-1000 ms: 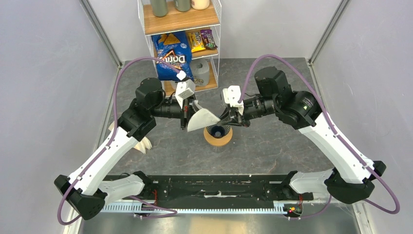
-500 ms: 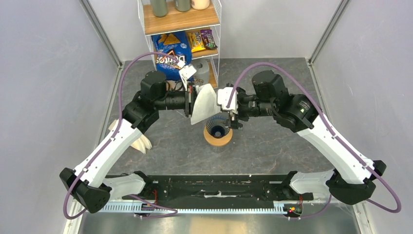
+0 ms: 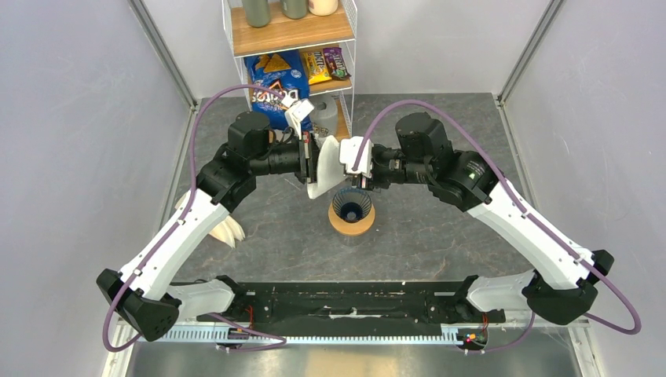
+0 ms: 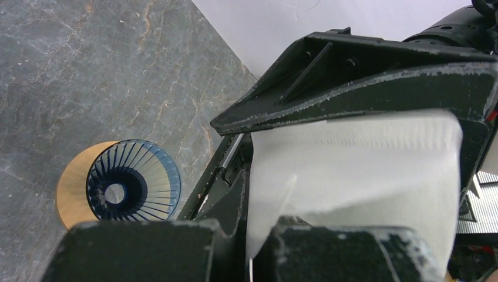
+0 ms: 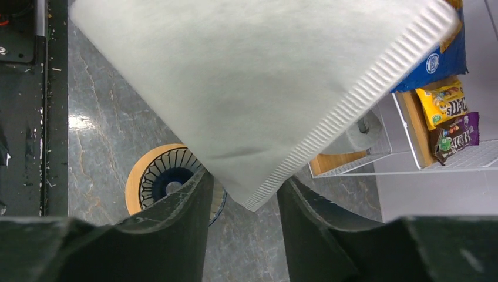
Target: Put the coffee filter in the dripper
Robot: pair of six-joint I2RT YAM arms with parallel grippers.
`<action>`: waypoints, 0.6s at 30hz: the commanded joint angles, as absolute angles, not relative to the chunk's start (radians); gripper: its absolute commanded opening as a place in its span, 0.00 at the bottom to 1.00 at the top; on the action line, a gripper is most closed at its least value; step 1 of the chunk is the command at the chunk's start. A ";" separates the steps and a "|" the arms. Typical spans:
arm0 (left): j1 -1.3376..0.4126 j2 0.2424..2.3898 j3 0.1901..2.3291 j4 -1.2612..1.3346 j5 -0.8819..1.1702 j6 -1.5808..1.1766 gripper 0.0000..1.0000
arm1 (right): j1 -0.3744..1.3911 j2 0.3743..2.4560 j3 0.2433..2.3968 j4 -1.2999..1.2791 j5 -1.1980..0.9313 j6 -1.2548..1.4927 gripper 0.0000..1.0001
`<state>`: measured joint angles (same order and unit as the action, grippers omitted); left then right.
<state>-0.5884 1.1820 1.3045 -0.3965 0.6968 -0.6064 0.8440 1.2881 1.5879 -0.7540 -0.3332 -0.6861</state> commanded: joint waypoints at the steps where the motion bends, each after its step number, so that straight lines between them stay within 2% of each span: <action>1: -0.588 1.165 1.326 -0.381 0.702 -0.640 0.02 | 0.854 1.285 1.583 -0.691 -0.330 -0.710 0.48; 11: -0.577 1.155 1.301 -0.347 0.726 -0.660 0.03 | 0.854 1.258 1.561 -0.725 -0.356 -0.737 0.31; 14: -0.577 1.149 1.295 -0.336 0.736 -0.648 0.21 | 0.855 1.253 1.558 -0.730 -0.354 -0.735 0.26; 16: -0.578 1.138 1.290 -0.339 0.731 -0.630 0.25 | 0.854 1.251 1.559 -0.735 -0.361 -0.731 0.22; 18: -0.577 1.130 1.282 -0.350 0.726 -0.610 0.25 | 0.854 1.250 1.560 -0.736 -0.362 -0.723 0.16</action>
<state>-0.5777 1.1740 1.2919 -0.3820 0.7010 -0.6258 0.8539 1.2751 1.5600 -0.7448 -0.3607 -0.7265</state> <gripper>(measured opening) 0.246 0.203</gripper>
